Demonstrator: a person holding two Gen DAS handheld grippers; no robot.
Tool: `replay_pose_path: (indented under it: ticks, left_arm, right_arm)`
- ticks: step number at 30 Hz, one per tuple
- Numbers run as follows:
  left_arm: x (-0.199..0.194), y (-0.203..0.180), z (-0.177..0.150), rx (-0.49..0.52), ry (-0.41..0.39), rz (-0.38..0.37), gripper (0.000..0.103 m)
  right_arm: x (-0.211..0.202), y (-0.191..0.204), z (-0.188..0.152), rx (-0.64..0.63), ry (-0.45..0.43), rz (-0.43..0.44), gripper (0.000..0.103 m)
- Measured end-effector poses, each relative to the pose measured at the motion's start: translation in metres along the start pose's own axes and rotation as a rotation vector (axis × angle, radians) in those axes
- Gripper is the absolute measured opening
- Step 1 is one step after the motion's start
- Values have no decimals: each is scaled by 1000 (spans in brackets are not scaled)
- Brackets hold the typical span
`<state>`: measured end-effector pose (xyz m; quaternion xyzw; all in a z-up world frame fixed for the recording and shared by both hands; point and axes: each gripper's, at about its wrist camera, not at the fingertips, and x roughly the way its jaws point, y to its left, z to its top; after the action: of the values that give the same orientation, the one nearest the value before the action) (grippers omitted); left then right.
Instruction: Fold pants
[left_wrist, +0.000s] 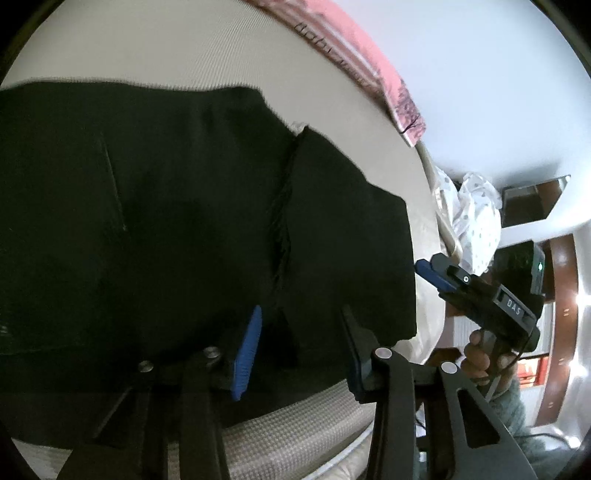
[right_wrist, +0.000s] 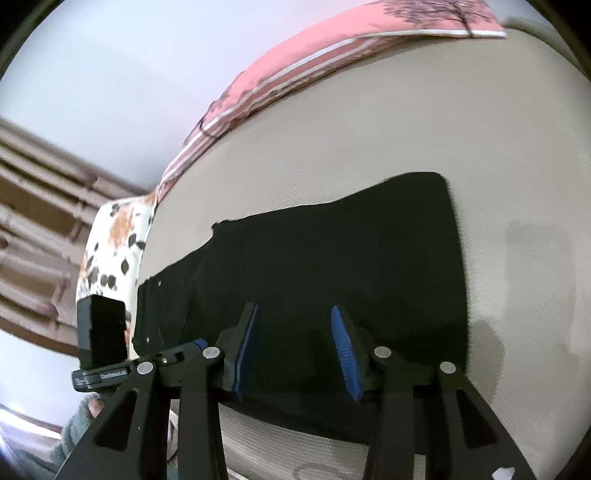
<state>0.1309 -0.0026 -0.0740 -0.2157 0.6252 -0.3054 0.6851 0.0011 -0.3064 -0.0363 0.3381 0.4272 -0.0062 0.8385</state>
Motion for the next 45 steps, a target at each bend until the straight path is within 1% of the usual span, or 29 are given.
replay_pose_path:
  ticks: [6,9,12,13,14,17,20,22,28,29,31,34,37,42,45]
  left_arm:
    - [17,6,-3,-45,70,0,42]
    - [21,4,-2,-51,68,-11,42]
    - [28,-2,-4,-62,77,-39,42]
    - [31,-2,-5,-66,86,-61,42]
    - [34,-5,-6,-68,102,-85,39]
    - [44,-11,-9,-61,120,-86,29]
    - [45,-11,0,-83,104,-97,28]
    - [45,-10,6,-89,86,-84,28]
    - [57,-18,22,-50,81,-66,28]
    - [58,-20,22,-41,74,-63,25]
    - [57,-23,19,-6,54,-23,11]
    - [53,-22,13,2,21,7,8]
    - [48,-32,10,46,-15,43,5]
    - [31,-38,4,58,-58,30,3]
    - [22,-38,1,75,-73,36,3]
  right_arm:
    - [-6,-14,-3,32,-26,-2,39]
    - [-7,-22,-5,49,-32,6,40]
    - [-5,-31,-6,71,-29,11,40]
    - [-5,-33,-7,81,-26,14,40]
    - [-5,-36,-7,87,-25,15,40]
    - [-6,-41,-8,101,-28,21,40]
    - [-8,-44,-10,106,-31,22,40]
    - [-9,-46,-11,112,-34,22,40]
    - [-8,-48,-13,131,-38,23,40]
    - [-8,-48,-14,132,-38,22,40]
    - [-9,-48,-15,128,-39,18,40]
    - [-9,-47,-15,126,-38,3,40]
    - [-8,-47,-16,120,-37,-16,40]
    - [-6,-40,-21,66,-25,-57,40]
    - [-1,-34,-25,42,-4,-56,40]
